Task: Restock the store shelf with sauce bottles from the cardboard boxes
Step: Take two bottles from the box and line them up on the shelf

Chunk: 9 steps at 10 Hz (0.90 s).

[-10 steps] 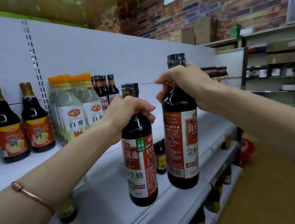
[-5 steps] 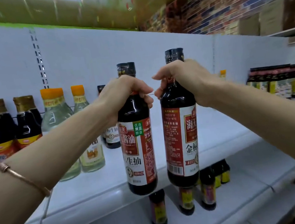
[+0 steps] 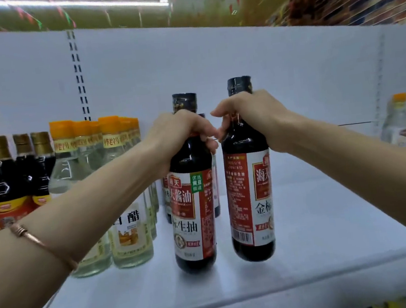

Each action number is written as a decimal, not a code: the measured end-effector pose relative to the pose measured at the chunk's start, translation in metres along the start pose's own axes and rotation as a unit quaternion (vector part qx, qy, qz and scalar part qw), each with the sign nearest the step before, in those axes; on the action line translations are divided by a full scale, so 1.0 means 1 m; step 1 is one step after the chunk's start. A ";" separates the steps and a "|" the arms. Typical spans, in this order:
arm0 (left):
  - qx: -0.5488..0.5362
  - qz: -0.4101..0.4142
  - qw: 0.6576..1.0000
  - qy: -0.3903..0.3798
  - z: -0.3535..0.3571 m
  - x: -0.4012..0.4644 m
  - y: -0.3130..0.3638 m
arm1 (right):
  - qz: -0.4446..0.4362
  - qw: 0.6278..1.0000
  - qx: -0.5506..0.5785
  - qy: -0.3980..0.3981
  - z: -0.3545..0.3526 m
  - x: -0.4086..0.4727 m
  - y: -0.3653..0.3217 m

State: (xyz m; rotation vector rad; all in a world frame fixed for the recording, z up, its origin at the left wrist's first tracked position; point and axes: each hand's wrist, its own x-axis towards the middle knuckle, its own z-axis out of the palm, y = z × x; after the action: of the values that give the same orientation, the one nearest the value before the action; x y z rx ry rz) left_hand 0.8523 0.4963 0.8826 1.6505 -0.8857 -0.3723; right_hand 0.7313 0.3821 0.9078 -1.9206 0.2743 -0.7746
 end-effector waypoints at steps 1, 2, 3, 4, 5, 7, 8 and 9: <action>-0.027 -0.038 0.996 0.072 0.009 0.010 0.003 | 0.002 0.999 0.016 -0.033 0.003 0.024 0.019; 0.020 -0.051 0.997 0.062 0.011 0.021 -0.013 | 0.011 0.998 0.027 -0.064 0.002 0.045 0.035; 0.005 -0.038 0.989 0.145 0.015 0.038 -0.013 | 0.011 0.995 0.037 -0.087 0.006 0.065 0.051; -0.033 -0.032 0.981 0.188 0.019 0.040 -0.018 | 0.002 0.995 0.037 -0.097 0.010 0.081 0.068; -0.024 -0.035 0.976 0.213 0.019 0.052 -0.020 | -0.024 0.995 0.037 -0.085 0.014 0.096 0.081; 0.051 0.034 0.962 0.265 0.025 0.054 -0.030 | -0.092 0.992 0.045 -0.079 0.023 0.111 0.100; 0.102 0.079 0.953 0.275 0.031 0.046 -0.035 | -0.108 0.989 0.062 -0.080 0.024 0.107 0.108; 0.080 0.086 0.949 0.291 0.034 0.039 -0.048 | -0.120 0.988 0.067 -0.073 0.024 0.098 0.123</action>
State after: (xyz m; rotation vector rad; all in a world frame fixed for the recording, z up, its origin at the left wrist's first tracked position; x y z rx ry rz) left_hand 0.8719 0.4468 0.8362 1.6811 -0.6109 0.3098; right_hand 0.8388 0.2926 0.8326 -1.8917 -0.0976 -0.7835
